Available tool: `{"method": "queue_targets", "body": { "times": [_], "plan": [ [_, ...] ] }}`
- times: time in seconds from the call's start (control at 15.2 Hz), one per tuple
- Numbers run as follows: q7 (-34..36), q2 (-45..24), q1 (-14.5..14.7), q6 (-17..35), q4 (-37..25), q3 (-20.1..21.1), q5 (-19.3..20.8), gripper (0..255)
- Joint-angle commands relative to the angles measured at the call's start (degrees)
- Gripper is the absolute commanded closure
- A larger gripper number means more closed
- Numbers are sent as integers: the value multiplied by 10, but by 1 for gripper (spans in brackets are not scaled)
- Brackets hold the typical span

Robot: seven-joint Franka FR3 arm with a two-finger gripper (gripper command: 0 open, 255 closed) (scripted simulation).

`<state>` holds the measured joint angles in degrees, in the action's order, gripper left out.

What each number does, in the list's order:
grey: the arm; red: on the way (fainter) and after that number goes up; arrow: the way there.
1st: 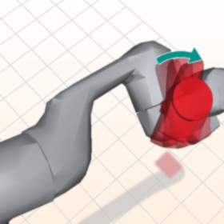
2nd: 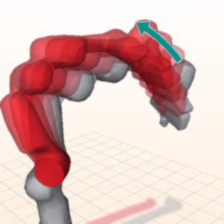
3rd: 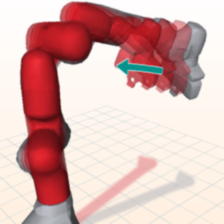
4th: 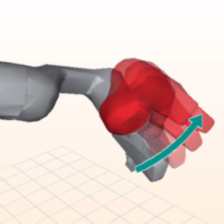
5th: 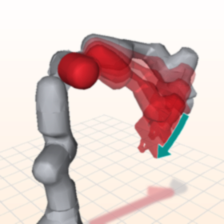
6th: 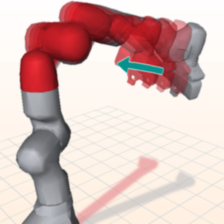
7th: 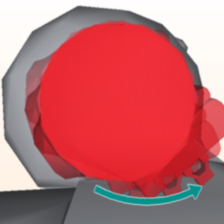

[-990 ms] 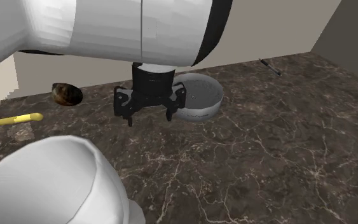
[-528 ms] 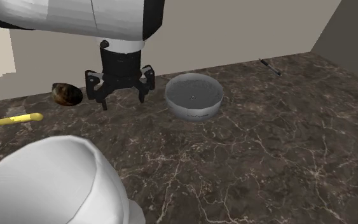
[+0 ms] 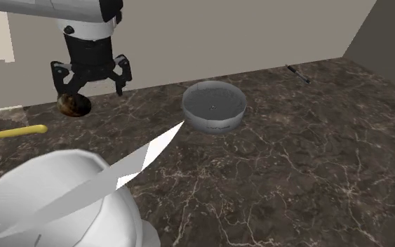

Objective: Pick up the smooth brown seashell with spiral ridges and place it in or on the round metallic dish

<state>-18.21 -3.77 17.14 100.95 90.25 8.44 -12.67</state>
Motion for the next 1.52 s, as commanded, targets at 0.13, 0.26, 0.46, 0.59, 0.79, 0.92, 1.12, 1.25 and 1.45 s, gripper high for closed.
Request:
{"method": "queue_targets", "body": {
  "times": [0.13,0.26,0.46,0.59,0.79,0.92,1.12,1.25,1.45],
  "plan": [
    [-9,-67,22,-15,-94,20,7,0],
    [-11,-104,35,-26,-148,30,14,0],
    [-13,-107,39,-12,-138,32,14,0],
    [-13,-107,40,3,-122,32,14,0],
    [-14,-107,43,30,-96,34,14,0],
    [-15,-107,43,30,-96,34,14,0],
    [-14,-107,43,30,-96,34,14,0],
    [-14,-107,43,30,-96,34,14,0],
    [-14,-107,43,30,-96,34,14,255]
  ]
}}
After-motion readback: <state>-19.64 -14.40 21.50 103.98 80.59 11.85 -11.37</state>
